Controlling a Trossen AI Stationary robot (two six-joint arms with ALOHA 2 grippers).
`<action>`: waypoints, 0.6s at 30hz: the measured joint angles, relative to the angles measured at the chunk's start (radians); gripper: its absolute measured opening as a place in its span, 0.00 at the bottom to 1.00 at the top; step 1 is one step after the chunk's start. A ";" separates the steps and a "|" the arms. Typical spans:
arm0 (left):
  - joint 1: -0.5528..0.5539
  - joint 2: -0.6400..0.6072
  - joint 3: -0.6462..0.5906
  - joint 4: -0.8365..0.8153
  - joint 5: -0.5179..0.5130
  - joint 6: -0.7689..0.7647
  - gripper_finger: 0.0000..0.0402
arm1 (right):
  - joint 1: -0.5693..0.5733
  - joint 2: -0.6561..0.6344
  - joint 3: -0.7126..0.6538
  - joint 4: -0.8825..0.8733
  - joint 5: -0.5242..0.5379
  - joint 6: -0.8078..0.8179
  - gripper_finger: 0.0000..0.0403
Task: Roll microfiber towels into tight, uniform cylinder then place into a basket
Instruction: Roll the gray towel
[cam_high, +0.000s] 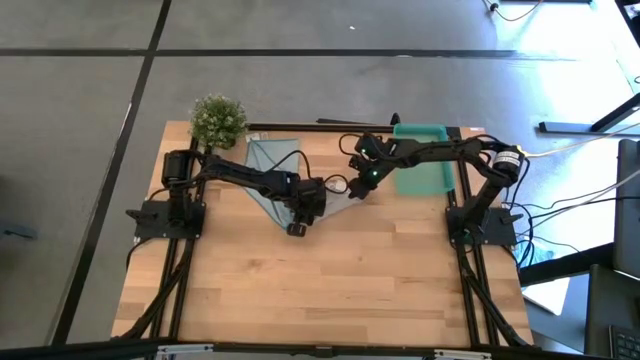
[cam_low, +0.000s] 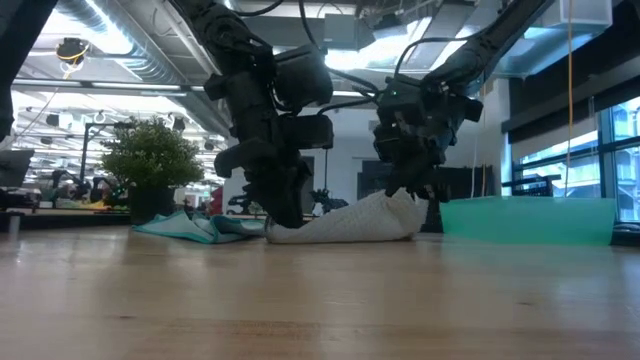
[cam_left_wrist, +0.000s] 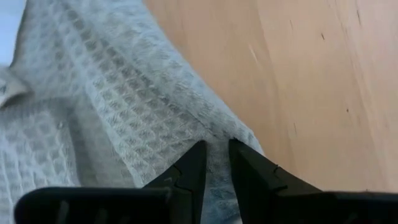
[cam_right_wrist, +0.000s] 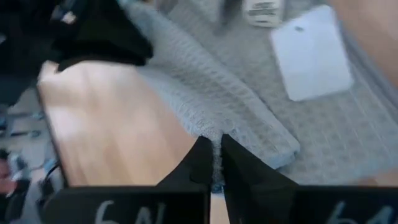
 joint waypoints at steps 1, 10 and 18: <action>0.000 0.000 0.000 0.001 0.001 0.000 0.17 | -0.002 0.000 0.000 0.006 0.009 0.007 0.04; -0.028 0.000 0.000 -0.023 0.082 -0.002 0.15 | 0.036 0.000 0.001 -0.002 -0.086 0.022 0.04; -0.107 0.000 0.000 -0.048 0.133 -0.001 0.08 | 0.128 0.000 0.001 -0.020 -0.144 0.099 0.04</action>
